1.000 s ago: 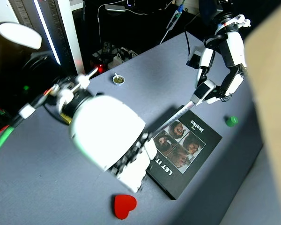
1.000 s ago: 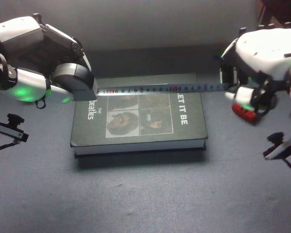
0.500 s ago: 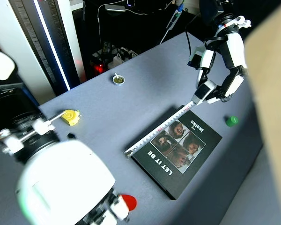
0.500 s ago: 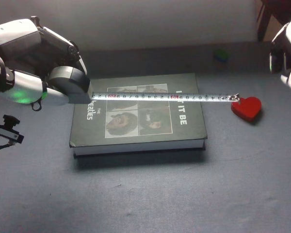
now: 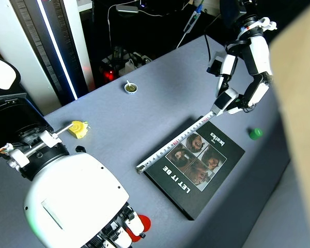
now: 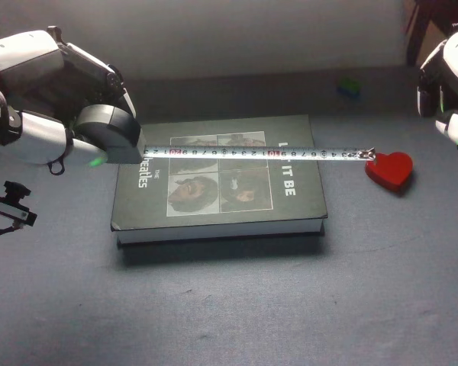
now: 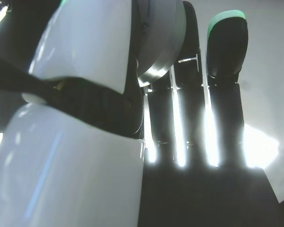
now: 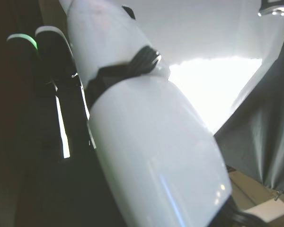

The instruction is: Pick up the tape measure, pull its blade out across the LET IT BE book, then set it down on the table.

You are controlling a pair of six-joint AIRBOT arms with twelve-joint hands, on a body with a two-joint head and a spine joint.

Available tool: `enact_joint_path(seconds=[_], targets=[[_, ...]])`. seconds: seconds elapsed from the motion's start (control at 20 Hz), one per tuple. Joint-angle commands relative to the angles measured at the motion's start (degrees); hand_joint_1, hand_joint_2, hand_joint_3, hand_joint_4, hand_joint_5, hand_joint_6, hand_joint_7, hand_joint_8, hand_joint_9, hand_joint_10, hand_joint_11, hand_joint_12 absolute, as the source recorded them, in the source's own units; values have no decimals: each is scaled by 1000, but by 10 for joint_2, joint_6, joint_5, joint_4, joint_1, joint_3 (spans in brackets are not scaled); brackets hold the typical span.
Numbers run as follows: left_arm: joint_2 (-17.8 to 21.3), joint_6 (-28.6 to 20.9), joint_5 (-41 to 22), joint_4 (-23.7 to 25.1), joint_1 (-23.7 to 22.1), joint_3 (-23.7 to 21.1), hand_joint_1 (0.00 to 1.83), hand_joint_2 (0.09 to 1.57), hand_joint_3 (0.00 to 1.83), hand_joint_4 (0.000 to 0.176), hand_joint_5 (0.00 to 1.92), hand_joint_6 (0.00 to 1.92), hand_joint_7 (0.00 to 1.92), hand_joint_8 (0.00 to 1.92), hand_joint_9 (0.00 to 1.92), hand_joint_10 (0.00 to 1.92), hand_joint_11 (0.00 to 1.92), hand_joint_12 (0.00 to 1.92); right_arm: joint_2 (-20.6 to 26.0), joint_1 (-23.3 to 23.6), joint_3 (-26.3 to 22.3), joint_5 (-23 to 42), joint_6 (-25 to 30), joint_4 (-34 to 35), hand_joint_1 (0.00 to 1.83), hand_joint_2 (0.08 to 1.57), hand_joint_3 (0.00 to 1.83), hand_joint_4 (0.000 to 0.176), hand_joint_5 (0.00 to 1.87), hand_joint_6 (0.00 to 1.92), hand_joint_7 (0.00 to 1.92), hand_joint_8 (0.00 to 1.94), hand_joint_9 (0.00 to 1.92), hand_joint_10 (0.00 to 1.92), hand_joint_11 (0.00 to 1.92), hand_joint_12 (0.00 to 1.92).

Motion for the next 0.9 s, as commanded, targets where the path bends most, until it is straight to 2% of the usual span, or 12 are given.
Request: enact_joint_path(seconds=[0.0,0.25,0.5,0.75,0.8,0.85], targets=[[2,-5,-70,-5,-7,2,1496,1060,0,0,925,916,1108,571,1115,790,936,1408,3,9,1,-35,1,-44,1355,1159,0,0,863,1103,959,1055,744,1400,590,1387],[2,-5,-71,-5,-8,2,1496,1061,0,0,928,915,1113,564,1122,783,909,1430,2,20,-7,-33,11,-81,1355,1158,0,0,863,1103,963,1048,745,1400,587,1385],[2,-5,-72,-7,-8,3,1496,1061,0,0,930,915,1111,565,1118,786,914,1426,-2,39,-35,-30,3,-81,1357,1156,0,0,853,1108,969,1010,765,1404,595,1384],[2,-5,-72,-7,-8,3,1496,1061,0,0,927,911,1107,570,1126,781,919,1423,-34,58,-47,-45,-19,-67,1352,1174,1,0,784,1180,934,1058,755,1431,573,1357],[2,-5,-72,-7,-8,3,1496,1061,0,0,930,909,1105,571,1118,790,927,1414,-41,59,-48,-49,-23,-59,1219,1184,0,0,773,1228,931,1120,733,1025,557,1337],[2,-5,-72,-7,-8,3,1496,1061,0,0,931,906,1104,575,1115,794,928,1414,-48,63,-50,-52,-29,-51,1173,1207,2,0,729,1302,886,1201,737,760,500,1317]])
